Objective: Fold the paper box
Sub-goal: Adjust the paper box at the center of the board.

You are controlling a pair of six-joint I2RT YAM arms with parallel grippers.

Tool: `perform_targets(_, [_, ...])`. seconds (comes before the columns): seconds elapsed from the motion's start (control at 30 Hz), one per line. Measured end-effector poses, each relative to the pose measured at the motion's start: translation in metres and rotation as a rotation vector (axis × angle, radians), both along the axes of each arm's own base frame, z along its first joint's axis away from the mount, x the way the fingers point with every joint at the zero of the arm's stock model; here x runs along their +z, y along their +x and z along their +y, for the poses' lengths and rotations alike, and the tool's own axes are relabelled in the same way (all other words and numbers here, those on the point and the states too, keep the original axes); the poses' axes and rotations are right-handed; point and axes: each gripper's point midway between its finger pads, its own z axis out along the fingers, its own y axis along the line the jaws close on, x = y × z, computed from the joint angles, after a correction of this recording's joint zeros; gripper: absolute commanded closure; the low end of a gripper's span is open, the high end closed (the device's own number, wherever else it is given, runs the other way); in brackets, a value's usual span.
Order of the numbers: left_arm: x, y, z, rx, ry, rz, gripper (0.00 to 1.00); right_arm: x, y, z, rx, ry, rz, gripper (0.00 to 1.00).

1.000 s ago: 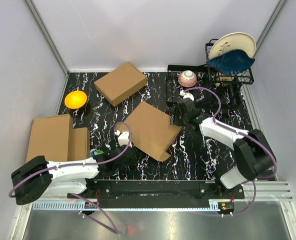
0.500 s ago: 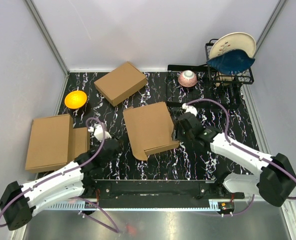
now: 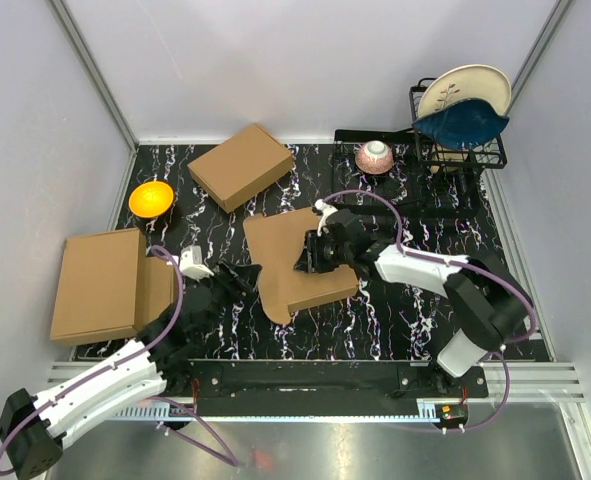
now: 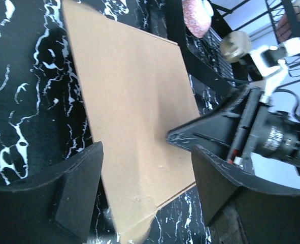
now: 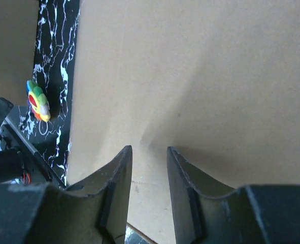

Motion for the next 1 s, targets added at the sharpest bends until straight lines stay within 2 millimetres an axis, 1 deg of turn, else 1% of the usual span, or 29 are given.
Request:
perform_targets(0.03, [-0.001,0.0,-0.002,-0.012,-0.015,-0.007,0.25,-0.011,-0.001,0.001,0.008,-0.012,0.025,0.61])
perform_targets(0.07, [-0.003,0.0,-0.004,-0.022,-0.028,-0.012,0.25,-0.015,-0.001,0.005,0.022,0.003,0.035,0.61])
perform_targets(0.17, [-0.012,0.002,-0.008,-0.041,-0.055,-0.01,0.25,-0.012,0.001,0.006,0.028,0.02,0.026,0.62])
perform_targets(0.27, [-0.029,0.005,-0.011,-0.049,-0.069,0.025,0.29,-0.016,0.003,0.007,0.032,0.023,0.031,0.63])
perform_targets(0.4, [-0.061,0.007,-0.009,-0.044,-0.061,0.1,0.32,-0.017,0.005,0.008,0.034,0.034,0.022,0.64])
perform_targets(0.47, [-0.069,0.008,-0.01,-0.042,-0.064,0.117,0.32,-0.018,0.005,0.007,0.034,0.042,0.02,0.64])
perform_targets(0.5, [-0.069,0.01,-0.01,-0.039,-0.07,0.117,0.32,-0.018,0.004,0.007,0.036,0.046,0.019,0.64])
perform_targets(0.57, [-0.065,0.014,-0.012,-0.036,-0.087,0.102,0.37,-0.018,0.004,0.007,0.038,0.053,0.015,0.64])
perform_targets(0.63, [-0.06,0.019,-0.011,-0.025,-0.104,0.083,0.45,-0.018,0.004,0.007,0.04,0.058,0.013,0.64])
perform_targets(0.67, [-0.058,0.021,-0.011,-0.019,-0.113,0.074,0.52,-0.018,0.004,0.007,0.04,0.06,0.013,0.64])
perform_targets(0.73, [-0.057,0.027,-0.009,-0.004,-0.117,0.063,0.55,-0.018,0.005,0.007,0.039,0.061,0.009,0.64])
perform_targets(0.87, [-0.065,0.034,-0.008,0.006,-0.113,0.076,0.57,-0.018,0.005,0.007,0.039,0.063,0.008,0.64])
perform_targets(1.0, [-0.074,0.038,-0.015,-0.014,-0.127,0.087,0.65,-0.018,0.005,0.007,0.039,0.063,0.008,0.64])
